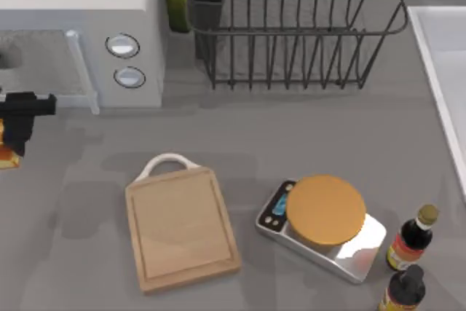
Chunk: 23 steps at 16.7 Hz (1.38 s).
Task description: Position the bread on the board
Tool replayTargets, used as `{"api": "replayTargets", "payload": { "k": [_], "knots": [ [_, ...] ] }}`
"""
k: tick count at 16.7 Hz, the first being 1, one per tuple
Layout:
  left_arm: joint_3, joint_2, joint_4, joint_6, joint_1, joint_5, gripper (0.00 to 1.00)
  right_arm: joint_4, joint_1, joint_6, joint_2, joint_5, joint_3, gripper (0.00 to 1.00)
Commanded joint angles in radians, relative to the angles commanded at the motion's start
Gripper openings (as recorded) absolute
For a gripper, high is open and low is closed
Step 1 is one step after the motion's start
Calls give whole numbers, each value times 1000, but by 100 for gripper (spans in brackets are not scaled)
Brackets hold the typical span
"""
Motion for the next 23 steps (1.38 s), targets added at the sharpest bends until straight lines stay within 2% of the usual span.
{"api": "replayTargets", "payload": {
  "k": [4, 10, 13, 18, 23],
  "knots": [
    [10, -28, 85, -369, -55, 15, 0, 0, 0, 0, 0, 0, 0, 100],
    [37, -47, 174, -1123, -216, 30, 0, 0, 0, 0, 0, 0, 0, 100],
    [49, -18, 182, -1432, -295, 31, 0, 0, 0, 0, 0, 0, 0, 100],
    [59, 26, 159, -1809, -434, 26, 0, 0, 0, 0, 0, 0, 0, 100],
    [97, 115, 80, -2061, -554, 15, 0, 0, 0, 0, 0, 0, 0, 100]
  ]
}}
